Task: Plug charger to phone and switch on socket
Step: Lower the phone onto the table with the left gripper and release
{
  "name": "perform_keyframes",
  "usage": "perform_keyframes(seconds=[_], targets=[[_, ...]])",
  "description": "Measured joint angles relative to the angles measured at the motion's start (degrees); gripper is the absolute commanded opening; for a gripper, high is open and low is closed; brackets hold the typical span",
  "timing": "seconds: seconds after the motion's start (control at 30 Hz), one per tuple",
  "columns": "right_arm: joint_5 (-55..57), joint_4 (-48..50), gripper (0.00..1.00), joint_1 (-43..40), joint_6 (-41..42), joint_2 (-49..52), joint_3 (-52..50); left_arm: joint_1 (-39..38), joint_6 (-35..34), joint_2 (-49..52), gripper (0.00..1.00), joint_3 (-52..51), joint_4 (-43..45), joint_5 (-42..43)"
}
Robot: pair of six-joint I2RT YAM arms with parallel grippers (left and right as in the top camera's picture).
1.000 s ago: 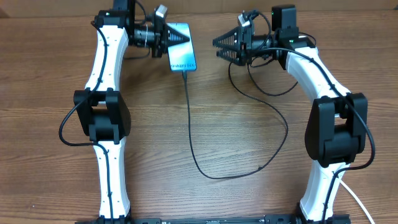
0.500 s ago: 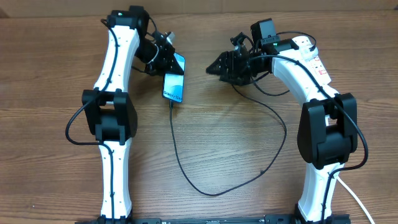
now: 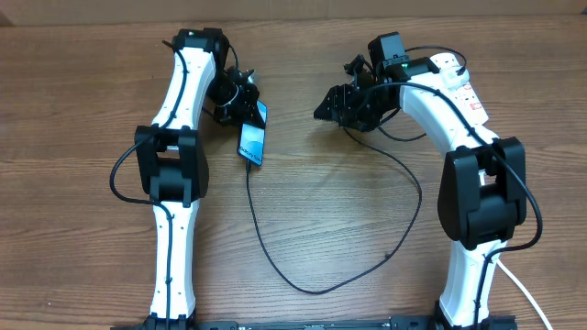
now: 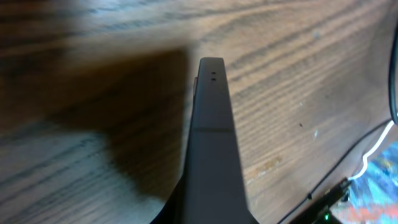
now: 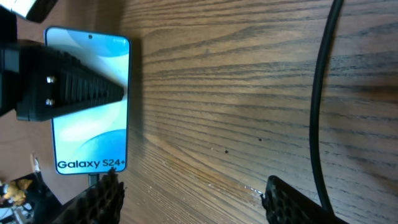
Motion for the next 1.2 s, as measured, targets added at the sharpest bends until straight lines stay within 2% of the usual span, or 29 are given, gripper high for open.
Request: perform_keyframes(seconds=[0.3,0.53,0.97,1.2], targets=[[1.27,0.00,0.74,0.26,-0.22,0.00,0.00,0.00,-4.61,0.00,0.04,0.02,3.10,-3.17],[1.29,0.00,0.74,0.26,-0.35,0.00,0.00,0.00,-5.66,0.00,0.05,0.02,3.21,-4.31],[1.29,0.02,0.75,0.26,-0.37,0.00,0.00,0.00,-6.29,0.00,0.17,0.02,2.97,-4.55],[1.31,0.00,0.75,0.28,-0.39,0.00,0.00,0.00,-6.32,0.00,0.17,0.02,2.97,-4.52]])
